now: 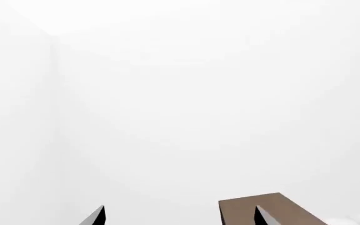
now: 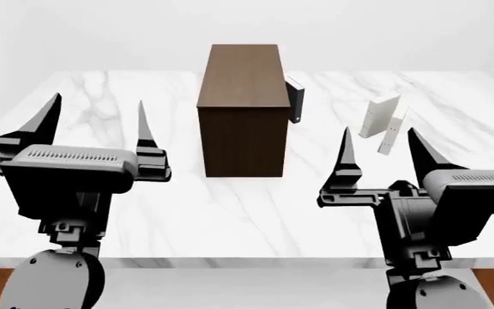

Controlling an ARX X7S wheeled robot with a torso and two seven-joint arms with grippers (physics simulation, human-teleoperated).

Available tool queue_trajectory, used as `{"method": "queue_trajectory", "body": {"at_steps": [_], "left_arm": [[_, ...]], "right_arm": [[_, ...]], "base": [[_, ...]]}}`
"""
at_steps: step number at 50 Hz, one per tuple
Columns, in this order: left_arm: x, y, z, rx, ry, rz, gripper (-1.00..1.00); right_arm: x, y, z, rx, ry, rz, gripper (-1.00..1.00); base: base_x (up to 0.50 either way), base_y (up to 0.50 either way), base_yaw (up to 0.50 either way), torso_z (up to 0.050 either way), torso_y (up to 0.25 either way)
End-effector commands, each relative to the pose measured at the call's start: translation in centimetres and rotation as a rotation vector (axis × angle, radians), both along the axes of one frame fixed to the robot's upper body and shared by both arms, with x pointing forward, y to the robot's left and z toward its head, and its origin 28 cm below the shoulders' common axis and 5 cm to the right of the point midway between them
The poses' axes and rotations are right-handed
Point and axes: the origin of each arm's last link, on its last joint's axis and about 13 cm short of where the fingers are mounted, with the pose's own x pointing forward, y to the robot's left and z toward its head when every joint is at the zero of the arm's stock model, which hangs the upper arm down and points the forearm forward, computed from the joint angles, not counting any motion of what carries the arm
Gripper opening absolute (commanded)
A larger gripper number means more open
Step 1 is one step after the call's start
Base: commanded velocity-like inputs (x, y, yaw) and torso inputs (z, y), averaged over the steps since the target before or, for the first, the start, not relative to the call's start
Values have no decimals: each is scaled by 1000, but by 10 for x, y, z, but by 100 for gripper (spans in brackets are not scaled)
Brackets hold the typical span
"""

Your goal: Pick up the book on the right and place it under the cabinet shelf.

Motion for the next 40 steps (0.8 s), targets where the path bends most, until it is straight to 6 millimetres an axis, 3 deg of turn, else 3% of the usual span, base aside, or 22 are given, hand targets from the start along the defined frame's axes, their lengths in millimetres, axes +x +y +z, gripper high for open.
{"method": "queue_trajectory", "body": {"at_steps": [1,10,40], "left_arm": [[-15,2,20,27,-57,-12,100],[-21,7,24,2,-106,54,100],[-19,8,29,13,-100,104,100]], "right_arm": [[-18,-1,17,-20,-73,12,100],[-22,2,17,-42,-116,23,100],[-23,5,16,-90,-114,45,100]], "base": [[0,0,0,50,0],[258,-235,0,17,0],[491,-184,0,0,1]]}}
